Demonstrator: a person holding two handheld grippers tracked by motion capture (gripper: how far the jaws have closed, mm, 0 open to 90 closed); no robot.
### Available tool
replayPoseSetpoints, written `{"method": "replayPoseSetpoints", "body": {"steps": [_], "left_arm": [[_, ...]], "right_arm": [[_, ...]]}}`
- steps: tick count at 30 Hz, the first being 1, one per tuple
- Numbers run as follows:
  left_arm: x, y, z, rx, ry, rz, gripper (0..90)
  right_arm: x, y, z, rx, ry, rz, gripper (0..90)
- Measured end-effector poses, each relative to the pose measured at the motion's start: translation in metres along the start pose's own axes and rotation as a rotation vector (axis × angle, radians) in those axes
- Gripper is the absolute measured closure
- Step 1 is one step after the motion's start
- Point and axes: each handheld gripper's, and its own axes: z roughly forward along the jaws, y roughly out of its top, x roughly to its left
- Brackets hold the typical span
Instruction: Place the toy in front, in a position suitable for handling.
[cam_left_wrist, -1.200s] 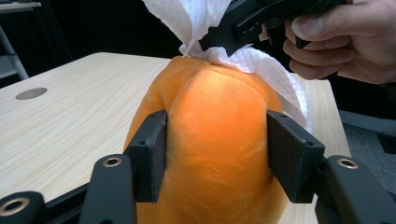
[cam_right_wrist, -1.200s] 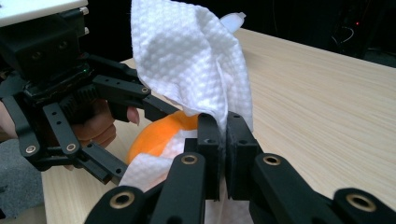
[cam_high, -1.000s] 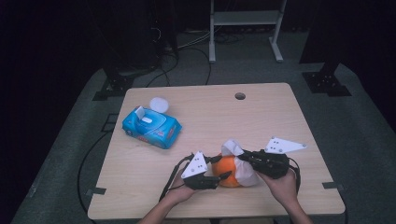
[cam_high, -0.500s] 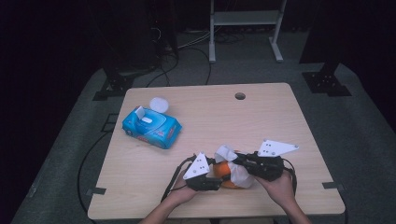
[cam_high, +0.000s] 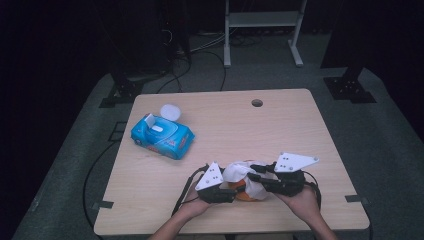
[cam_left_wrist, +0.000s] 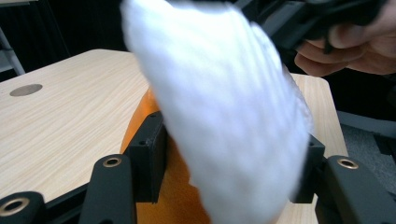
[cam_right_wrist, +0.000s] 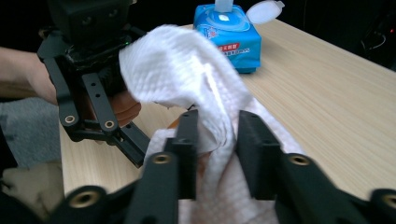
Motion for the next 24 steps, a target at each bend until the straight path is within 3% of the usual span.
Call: {"method": "replayPoseSetpoints", "body": {"steps": [3,6,10,15,20,24], "left_arm": [[0.0,0.0,0.0,0.001,-0.001,0.005,42.3],[0.002,-0.001,-0.001,-0.004,0.0,-0.006,42.1],[0.002,0.0,-0.001,-0.004,0.002,-0.01,41.6],[0.003,0.0,-0.001,-0.003,0.0,-0.012,41.1],[0.002,0.0,0.0,-0.007,0.002,-0.01,40.6],[0.001,0.001,0.001,-0.004,0.003,-0.001,40.2]], "right_arm": [[-0.005,0.0,-0.006,0.009,-0.008,0.011,84.8],[-0.013,-0.004,-0.014,0.022,0.003,0.029,86.0],[-0.026,-0.005,-0.028,0.098,-0.009,0.019,86.1],[-0.039,-0.005,-0.048,0.183,-0.075,-0.01,86.0],[-0.038,0.002,-0.06,0.281,-0.175,-0.092,85.9],[-0.033,0.005,-0.056,0.219,-0.112,-0.075,85.7]]}}
